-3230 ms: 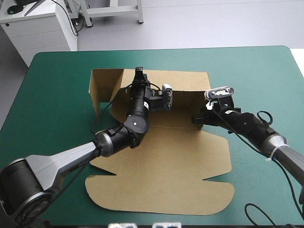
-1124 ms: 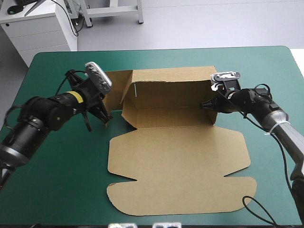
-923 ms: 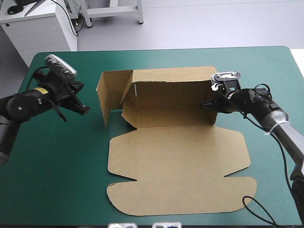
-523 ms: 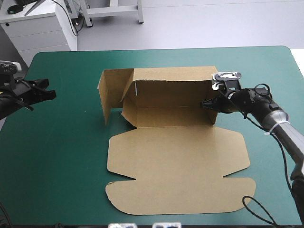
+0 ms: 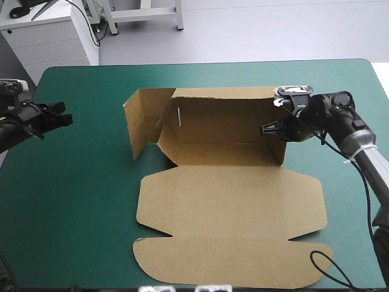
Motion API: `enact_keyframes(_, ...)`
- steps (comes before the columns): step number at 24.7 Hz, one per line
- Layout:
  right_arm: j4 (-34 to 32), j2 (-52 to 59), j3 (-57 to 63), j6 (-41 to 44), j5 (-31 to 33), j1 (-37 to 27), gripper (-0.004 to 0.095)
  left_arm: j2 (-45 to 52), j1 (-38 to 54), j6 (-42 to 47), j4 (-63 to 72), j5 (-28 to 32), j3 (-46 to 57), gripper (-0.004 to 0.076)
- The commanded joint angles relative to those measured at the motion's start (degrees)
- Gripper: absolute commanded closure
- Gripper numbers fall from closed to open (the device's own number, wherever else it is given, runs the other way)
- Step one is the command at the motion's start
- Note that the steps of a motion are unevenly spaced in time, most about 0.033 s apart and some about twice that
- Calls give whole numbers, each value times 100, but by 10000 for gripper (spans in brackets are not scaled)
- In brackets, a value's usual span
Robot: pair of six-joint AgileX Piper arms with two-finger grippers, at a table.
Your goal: Fold the box
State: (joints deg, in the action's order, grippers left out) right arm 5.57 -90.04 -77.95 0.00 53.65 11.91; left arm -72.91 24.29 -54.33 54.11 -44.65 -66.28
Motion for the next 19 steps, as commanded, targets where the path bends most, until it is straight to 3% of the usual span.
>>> enact_keyframes(1,29,229,-532,33,517,-45,925,128,3,49,323,214,-147,715)
enact_keyframes(7,31,253,-805,0,1800,-45,926,128,3,49,323,248,-147,715)
enact_keyframes(16,547,507,-805,0,1785,-45,926,128,-167,49,287,237,-147,715)
enact_keyframes(19,349,469,-805,-36,1785,-45,925,128,-167,49,287,249,-147,715)
